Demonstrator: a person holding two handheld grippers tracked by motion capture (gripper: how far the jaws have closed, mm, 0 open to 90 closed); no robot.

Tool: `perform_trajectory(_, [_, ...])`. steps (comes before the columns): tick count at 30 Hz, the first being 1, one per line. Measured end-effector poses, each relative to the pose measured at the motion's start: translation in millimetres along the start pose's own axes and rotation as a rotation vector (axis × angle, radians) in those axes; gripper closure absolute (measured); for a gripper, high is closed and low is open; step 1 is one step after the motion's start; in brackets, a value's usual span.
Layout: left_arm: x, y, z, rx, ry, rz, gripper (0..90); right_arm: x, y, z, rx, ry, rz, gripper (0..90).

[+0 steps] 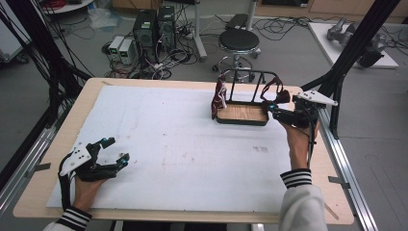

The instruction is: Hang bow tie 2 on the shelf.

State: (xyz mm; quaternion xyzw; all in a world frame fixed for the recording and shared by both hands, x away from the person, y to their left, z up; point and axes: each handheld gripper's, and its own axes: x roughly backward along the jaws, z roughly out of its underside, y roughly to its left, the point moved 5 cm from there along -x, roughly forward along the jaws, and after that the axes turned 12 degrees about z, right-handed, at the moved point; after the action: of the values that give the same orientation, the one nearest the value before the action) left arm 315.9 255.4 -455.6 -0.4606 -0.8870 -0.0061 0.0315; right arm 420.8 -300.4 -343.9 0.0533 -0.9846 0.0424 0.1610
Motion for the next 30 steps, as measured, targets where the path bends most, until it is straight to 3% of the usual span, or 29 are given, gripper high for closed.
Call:
perform_trajectory(3, [0.0, -0.3, 0.0, -0.002, 0.0, 0.0, 15.8, 10.3, 4.9, 5.6, 0.0, -0.013, -0.016, 11.3])
perform_trajectory(12, [0.1, -0.5, -0.1, -0.003, -0.002, -0.002, 15.8, 48.0, 23.8, 33.6, -0.019, -0.127, -0.084, 11.3])
perform_trajectory(21, [3.6, -0.6, -0.7, 0.001, -0.024, -0.03, 15.7, 69.5, 43.9, 82.8, -0.044, -0.21, -0.117, 11.3])
perform_trajectory(23, [4.6, -1.0, -0.7, 0.002, -0.025, -0.037, 15.7, 70.5, 49.1, 94.3, -0.058, -0.201, -0.124, 11.3])
perform_trajectory(24, [4.9, -1.5, -0.7, 0.001, -0.027, -0.043, 15.7, 70.2, 51.3, 99.3, -0.058, -0.221, -0.127, 11.3])
perform_trajectory(25, [5.1, -1.7, -0.8, -0.002, -0.027, -0.045, 15.7, 69.1, 54.6, 104.7, -0.058, -0.185, -0.131, 11.3])
perform_trajectory(27, [5.3, -1.9, -0.8, -0.002, -0.03, -0.052, 15.7, 65.8, 61.4, 108.9, -0.031, -0.14, -0.121, 9.9])
perform_trajectory(30, [6.3, -1.1, -0.8, 0.002, -0.035, -0.06, 15.7, 65.7, 70.7, 110.1, 0.007, -0.144, -0.119, 10.0])
